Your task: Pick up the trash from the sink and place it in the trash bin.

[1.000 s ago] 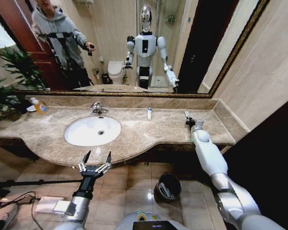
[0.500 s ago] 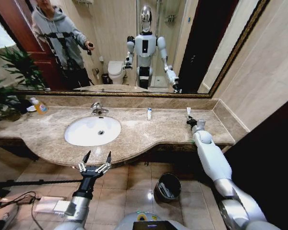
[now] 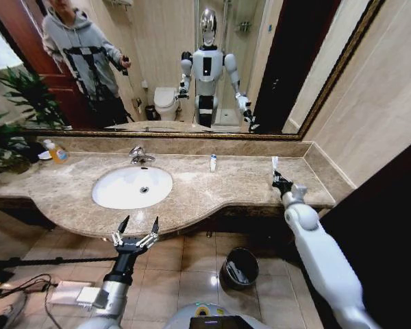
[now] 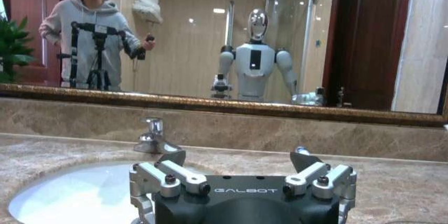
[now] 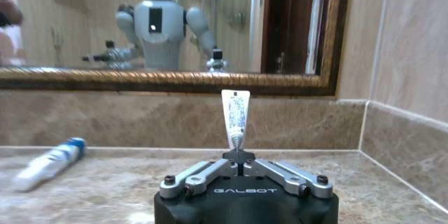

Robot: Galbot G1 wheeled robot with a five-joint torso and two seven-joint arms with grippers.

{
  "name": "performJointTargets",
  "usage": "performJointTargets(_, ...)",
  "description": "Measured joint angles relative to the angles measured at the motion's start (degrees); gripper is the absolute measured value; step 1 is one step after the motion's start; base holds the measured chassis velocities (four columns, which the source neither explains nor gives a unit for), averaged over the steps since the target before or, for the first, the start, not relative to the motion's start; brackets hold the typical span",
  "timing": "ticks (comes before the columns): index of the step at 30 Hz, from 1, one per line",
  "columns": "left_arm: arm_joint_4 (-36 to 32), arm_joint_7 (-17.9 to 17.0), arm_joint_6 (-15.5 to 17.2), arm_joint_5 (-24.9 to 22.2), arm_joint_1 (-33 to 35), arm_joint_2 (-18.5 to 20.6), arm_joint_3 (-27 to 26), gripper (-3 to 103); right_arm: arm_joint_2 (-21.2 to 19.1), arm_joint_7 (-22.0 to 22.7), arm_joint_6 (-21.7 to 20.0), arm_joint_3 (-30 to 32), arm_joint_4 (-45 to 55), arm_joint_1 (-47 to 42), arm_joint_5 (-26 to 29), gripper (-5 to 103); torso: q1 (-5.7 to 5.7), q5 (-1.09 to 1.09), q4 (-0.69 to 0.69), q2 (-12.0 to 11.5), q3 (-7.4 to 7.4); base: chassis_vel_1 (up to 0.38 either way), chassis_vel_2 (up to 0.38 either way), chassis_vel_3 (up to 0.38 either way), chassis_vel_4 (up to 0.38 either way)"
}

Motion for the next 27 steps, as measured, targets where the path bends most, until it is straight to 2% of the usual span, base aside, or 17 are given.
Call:
performJointTargets(2, 0.0, 0.0, 0.0, 0.0, 0.0, 0.0, 0.0, 100, 0.3, 0.0, 0.2, 1.3, 2.5, -2.7, 0.2, 0, 0.00, 0.00, 0.00, 0.0, 0.00, 0.000, 0.000, 0.000, 0.000)
performJointTargets(5, 0.0, 0.0, 0.0, 0.0, 0.0, 0.0, 0.0, 100, 2.1, -0.2, 2.0, 5.1, 9.3, -11.6, 0.1, 0, 0.00, 0.00, -0.01, 0.0, 0.00, 0.000, 0.000, 0.000, 0.000)
performJointTargets(11, 0.0, 0.0, 0.0, 0.0, 0.0, 0.0, 0.0, 100, 4.5, -1.2, 4.8, 5.0, 13.5, -17.5, -0.8, 0, -0.01, 0.00, -0.02, 0.0, 0.00, 0.000, 0.000, 0.000, 0.000)
performJointTargets(12, 0.0, 0.0, 0.0, 0.0, 0.0, 0.0, 0.0, 100, 5.4, -2.1, 6.1, 4.8, 14.5, -19.4, -1.6, 0, 0.00, 0.02, 0.03, 0.0, 0.01, 0.000, 0.000, 0.000, 0.000)
performJointTargets(14, 0.0, 0.0, 0.0, 0.0, 0.0, 0.0, 0.0, 100, 7.1, -3.1, 8.8, 5.2, 15.7, -23.3, -2.8, 0, 0.00, 0.00, 0.01, 0.0, 0.00, 0.000, 0.000, 0.000, 0.000)
performJointTargets(15, 0.0, 0.0, 0.0, 0.0, 0.0, 0.0, 0.0, 100, 7.1, -3.1, 8.8, 5.2, 15.7, -23.3, -2.8, 0, 0.00, 0.00, 0.01, 0.0, 0.00, 0.000, 0.000, 0.000, 0.000)
performJointTargets(19, 0.0, 0.0, 0.0, 0.0, 0.0, 0.0, 0.0, 100, 11.0, -4.7, 15.2, 6.2, 15.0, -31.7, -5.3, 0, 0.00, 0.00, -0.01, 0.0, 0.00, 0.000, 0.000, 0.000, 0.000)
performJointTargets(20, 0.0, 0.0, 0.0, 0.0, 0.0, 0.0, 0.0, 100, 11.0, -4.7, 15.2, 6.2, 15.0, -31.7, -5.3, 0, 0.00, 0.00, -0.01, 0.0, 0.00, 0.000, 0.000, 0.000, 0.000)
performJointTargets(24, 0.0, 0.0, 0.0, 0.0, 0.0, 0.0, 0.0, 100, 14.6, -5.7, 21.0, 5.2, 11.4, -37.0, -7.9, 0, 0.00, 0.01, -0.01, 0.0, 0.00, 0.000, 0.000, 0.000, 0.000)
performJointTargets(27, 0.0, 0.0, 0.0, 0.0, 0.0, 0.0, 0.0, 100, 16.0, -6.3, 23.4, 4.2, 9.0, -38.5, -9.4, 0, 0.00, 0.01, -0.01, 0.0, 0.00, 0.000, 0.000, 0.000, 0.000)
